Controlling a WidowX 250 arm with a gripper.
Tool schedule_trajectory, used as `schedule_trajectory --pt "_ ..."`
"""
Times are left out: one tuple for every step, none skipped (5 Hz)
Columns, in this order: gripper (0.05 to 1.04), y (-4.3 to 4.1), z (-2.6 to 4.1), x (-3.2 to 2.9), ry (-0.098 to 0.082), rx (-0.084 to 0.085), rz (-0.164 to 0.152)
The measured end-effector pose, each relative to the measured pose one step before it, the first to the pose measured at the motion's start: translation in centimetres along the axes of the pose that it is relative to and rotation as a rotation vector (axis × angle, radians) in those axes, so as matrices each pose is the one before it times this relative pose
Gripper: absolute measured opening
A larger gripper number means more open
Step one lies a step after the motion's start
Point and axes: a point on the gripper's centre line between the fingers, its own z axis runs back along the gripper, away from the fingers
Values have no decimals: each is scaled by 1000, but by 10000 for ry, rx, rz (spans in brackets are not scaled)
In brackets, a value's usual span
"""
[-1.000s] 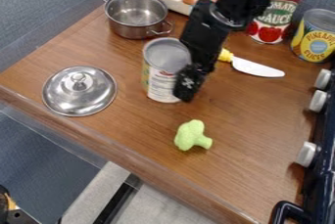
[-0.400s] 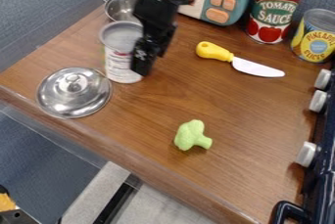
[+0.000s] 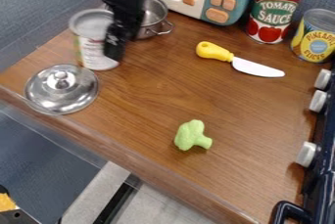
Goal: Push the can to left side of the table
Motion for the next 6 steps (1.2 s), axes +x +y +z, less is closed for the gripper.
schedule_trajectory --pt "1001 -349 -161 2369 52 136 723" --pt "1001 -335 -438 2038 132 72 648" --pt "1001 4 -73 -32 107 9 31" --pt "1001 225 296 -1540 273 3 -406" --pt "1001 134 2341 -1563 418 -420 -422" --pt "1001 324 3775 -107 640 -967 -70"
